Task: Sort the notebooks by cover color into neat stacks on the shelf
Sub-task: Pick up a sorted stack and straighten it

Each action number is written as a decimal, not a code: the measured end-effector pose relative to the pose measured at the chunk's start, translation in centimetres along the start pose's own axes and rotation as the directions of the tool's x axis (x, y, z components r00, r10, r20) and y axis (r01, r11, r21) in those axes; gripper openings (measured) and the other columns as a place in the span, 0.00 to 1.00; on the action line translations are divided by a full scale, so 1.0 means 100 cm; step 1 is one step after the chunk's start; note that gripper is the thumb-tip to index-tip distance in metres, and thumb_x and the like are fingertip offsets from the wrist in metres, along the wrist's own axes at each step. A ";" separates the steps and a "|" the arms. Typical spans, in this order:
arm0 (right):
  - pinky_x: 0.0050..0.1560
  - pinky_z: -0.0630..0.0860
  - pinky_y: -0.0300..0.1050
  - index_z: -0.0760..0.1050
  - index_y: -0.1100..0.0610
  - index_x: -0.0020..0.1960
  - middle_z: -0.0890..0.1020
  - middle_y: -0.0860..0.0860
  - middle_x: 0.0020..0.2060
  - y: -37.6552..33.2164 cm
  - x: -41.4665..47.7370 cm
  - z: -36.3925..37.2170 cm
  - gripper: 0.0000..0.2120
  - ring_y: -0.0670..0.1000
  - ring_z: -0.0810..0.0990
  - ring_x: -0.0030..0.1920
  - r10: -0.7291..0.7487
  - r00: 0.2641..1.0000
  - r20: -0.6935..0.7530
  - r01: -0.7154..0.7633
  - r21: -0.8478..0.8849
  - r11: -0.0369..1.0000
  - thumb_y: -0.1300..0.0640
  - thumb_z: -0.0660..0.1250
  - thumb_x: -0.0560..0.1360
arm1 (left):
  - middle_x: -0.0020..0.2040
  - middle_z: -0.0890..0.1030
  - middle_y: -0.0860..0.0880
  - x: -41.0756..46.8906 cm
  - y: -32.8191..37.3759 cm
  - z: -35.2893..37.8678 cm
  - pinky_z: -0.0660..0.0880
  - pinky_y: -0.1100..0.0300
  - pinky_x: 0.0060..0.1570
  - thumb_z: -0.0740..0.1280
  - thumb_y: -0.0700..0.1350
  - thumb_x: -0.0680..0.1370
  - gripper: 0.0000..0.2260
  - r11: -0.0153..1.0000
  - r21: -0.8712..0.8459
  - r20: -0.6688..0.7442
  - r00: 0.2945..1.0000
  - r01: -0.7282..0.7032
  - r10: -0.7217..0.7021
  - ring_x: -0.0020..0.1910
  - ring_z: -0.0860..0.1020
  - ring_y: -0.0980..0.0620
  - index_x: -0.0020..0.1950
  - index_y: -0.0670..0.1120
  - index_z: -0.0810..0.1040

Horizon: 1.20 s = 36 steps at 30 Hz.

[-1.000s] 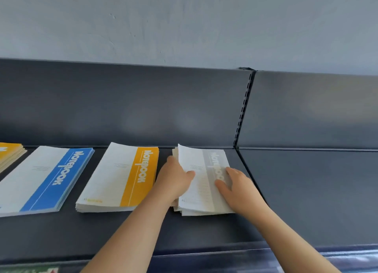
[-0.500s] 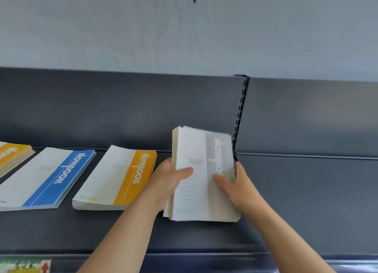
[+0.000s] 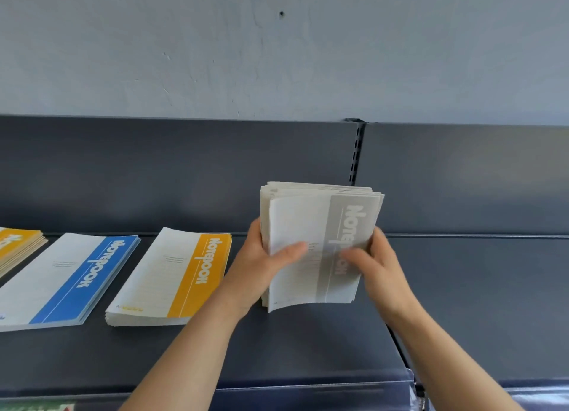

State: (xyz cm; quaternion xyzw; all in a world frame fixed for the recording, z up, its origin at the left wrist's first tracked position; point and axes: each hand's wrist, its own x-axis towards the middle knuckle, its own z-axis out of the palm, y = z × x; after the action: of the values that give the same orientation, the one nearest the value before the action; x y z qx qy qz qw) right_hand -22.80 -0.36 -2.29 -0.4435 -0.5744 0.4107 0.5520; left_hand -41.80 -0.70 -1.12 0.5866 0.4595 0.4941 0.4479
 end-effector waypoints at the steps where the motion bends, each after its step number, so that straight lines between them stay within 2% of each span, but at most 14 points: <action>1: 0.45 0.75 0.37 0.71 0.53 0.59 0.81 0.46 0.52 -0.011 0.005 0.000 0.19 0.44 0.80 0.52 -0.033 0.999 -0.016 0.034 0.071 0.997 0.56 0.64 0.69 | 0.57 0.79 0.58 0.002 0.012 -0.001 0.74 0.59 0.54 0.73 0.61 0.64 0.33 0.998 -0.042 -0.034 0.999 -0.040 0.039 0.57 0.78 0.58 0.66 0.57 0.68; 3: 0.44 0.76 0.36 0.71 0.51 0.60 0.80 0.44 0.51 -0.033 0.015 0.004 0.20 0.43 0.80 0.51 -0.052 0.995 -0.080 0.063 0.134 0.989 0.49 0.64 0.70 | 0.57 0.79 0.57 0.009 0.036 0.004 0.74 0.61 0.52 0.70 0.65 0.64 0.33 0.991 -0.097 -0.140 0.987 -0.096 0.082 0.55 0.79 0.58 0.65 0.53 0.70; 5: 0.48 0.79 0.48 0.74 0.52 0.56 0.81 0.45 0.48 -0.046 0.029 0.011 0.21 0.46 0.81 0.48 0.042 0.984 -0.171 -0.021 0.121 0.992 0.40 0.65 0.70 | 0.54 0.79 0.57 0.017 0.055 0.016 0.72 0.63 0.47 0.68 0.63 0.71 0.25 0.993 -0.080 -0.285 0.957 -0.083 0.057 0.52 0.77 0.59 0.62 0.52 0.73; 7: 0.44 0.77 0.55 0.74 0.58 0.47 0.79 0.51 0.39 -0.055 0.039 0.019 0.18 0.52 0.77 0.40 0.164 0.961 -0.225 -0.128 0.165 0.978 0.43 0.66 0.71 | 0.46 0.77 0.57 0.025 0.063 0.024 0.69 0.66 0.37 0.67 0.52 0.76 0.11 0.996 -0.071 -0.404 0.914 -0.049 0.016 0.44 0.76 0.58 0.55 0.49 0.76; 10: 0.35 0.67 0.47 0.67 0.55 0.41 0.70 0.53 0.34 -0.058 0.046 0.026 0.09 0.52 0.68 0.36 0.220 0.937 -0.272 -0.155 0.240 0.958 0.52 0.64 0.73 | 0.41 0.76 0.55 0.034 0.064 0.027 0.67 0.64 0.34 0.64 0.43 0.77 0.04 0.993 -0.110 -0.450 0.893 -0.047 -0.007 0.40 0.73 0.57 0.49 0.47 0.76; 12: 0.32 0.63 0.43 0.63 0.54 0.39 0.67 0.51 0.31 -0.057 0.044 0.027 0.10 0.51 0.65 0.34 0.182 0.939 -0.291 -0.116 0.230 0.966 0.52 0.62 0.74 | 0.42 0.76 0.54 0.034 0.061 0.025 0.68 0.64 0.36 0.62 0.44 0.78 0.04 0.993 -0.098 -0.443 0.896 -0.066 0.016 0.40 0.73 0.56 0.49 0.47 0.76; 14: 0.36 0.66 0.42 0.65 0.57 0.38 0.68 0.48 0.33 -0.050 0.037 0.024 0.16 0.48 0.66 0.35 0.118 0.958 -0.263 -0.067 0.195 0.978 0.45 0.61 0.75 | 0.45 0.78 0.52 0.030 0.054 0.024 0.72 0.62 0.40 0.60 0.51 0.79 0.09 0.988 -0.108 -0.390 0.919 -0.113 0.063 0.44 0.76 0.55 0.53 0.48 0.75; 15: 0.41 0.68 0.41 0.70 0.59 0.42 0.71 0.47 0.36 -0.043 0.031 0.021 0.19 0.46 0.70 0.37 0.086 0.971 -0.221 -0.045 0.183 0.982 0.41 0.60 0.75 | 0.49 0.78 0.51 0.026 0.047 0.023 0.74 0.60 0.44 0.58 0.58 0.79 0.16 0.984 -0.125 -0.333 0.939 -0.131 0.083 0.48 0.77 0.54 0.56 0.48 0.74; 17: 0.50 0.73 0.42 0.74 0.52 0.56 0.79 0.44 0.48 -0.023 0.016 0.015 0.19 0.44 0.78 0.47 0.036 0.994 -0.102 -0.021 0.150 0.989 0.39 0.59 0.73 | 0.54 0.79 0.55 0.015 0.025 0.019 0.76 0.58 0.48 0.54 0.66 0.74 0.25 0.983 -0.109 -0.211 0.970 -0.149 0.124 0.53 0.78 0.55 0.62 0.52 0.70; 19: 0.53 0.74 0.43 0.70 0.49 0.62 0.79 0.44 0.56 -0.004 0.002 0.008 0.20 0.45 0.78 0.56 -0.003 1.000 -0.012 0.004 0.071 0.997 0.46 0.62 0.72 | 0.54 0.78 0.62 0.001 0.004 0.017 0.75 0.61 0.46 0.55 0.63 0.74 0.21 0.986 -0.020 -0.158 0.974 -0.165 0.160 0.54 0.77 0.58 0.64 0.58 0.68; 21: 0.55 0.72 0.42 0.68 0.49 0.65 0.78 0.42 0.58 0.007 -0.005 0.005 0.23 0.44 0.76 0.59 -0.036 0.998 0.045 0.034 0.035 0.999 0.53 0.62 0.71 | 0.57 0.76 0.63 -0.007 -0.011 0.017 0.76 0.60 0.49 0.58 0.60 0.73 0.21 0.984 0.030 -0.123 0.977 -0.174 0.176 0.57 0.76 0.58 0.66 0.61 0.65; 26: 0.53 0.70 0.39 0.67 0.48 0.66 0.78 0.41 0.57 0.017 -0.010 0.009 0.25 0.40 0.75 0.57 -0.056 0.998 0.034 0.054 0.064 0.996 0.58 0.60 0.69 | 0.62 0.73 0.61 -0.009 -0.016 0.023 0.75 0.55 0.57 0.60 0.58 0.74 0.23 0.980 0.004 -0.086 0.977 -0.197 0.196 0.60 0.74 0.58 0.69 0.62 0.61; 32: 0.52 0.71 0.36 0.63 0.47 0.66 0.76 0.38 0.56 0.024 -0.013 0.010 0.22 0.39 0.73 0.59 0.004 1.000 0.018 -0.004 -0.030 1.000 0.65 0.58 0.76 | 0.60 0.73 0.63 -0.010 -0.024 0.021 0.76 0.66 0.49 0.60 0.52 0.76 0.21 0.987 0.060 -0.064 0.986 -0.151 0.154 0.60 0.72 0.61 0.68 0.63 0.60; 36: 0.48 0.71 0.32 0.60 0.49 0.65 0.75 0.38 0.54 0.023 -0.012 0.009 0.16 0.36 0.74 0.55 0.010 1.000 0.016 -0.007 -0.191 0.981 0.60 0.57 0.80 | 0.66 0.63 0.56 -0.009 -0.020 0.023 0.66 0.79 0.47 0.56 0.44 0.82 0.21 0.942 0.308 -0.097 0.980 -0.134 0.171 0.62 0.66 0.62 0.72 0.56 0.54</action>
State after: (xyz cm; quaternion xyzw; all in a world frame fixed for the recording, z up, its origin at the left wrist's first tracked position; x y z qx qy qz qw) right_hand -23.55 -0.84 -4.89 -0.4935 -0.6140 0.3596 0.5002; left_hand -39.78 -1.40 -3.46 0.6501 0.5089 0.4869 0.2850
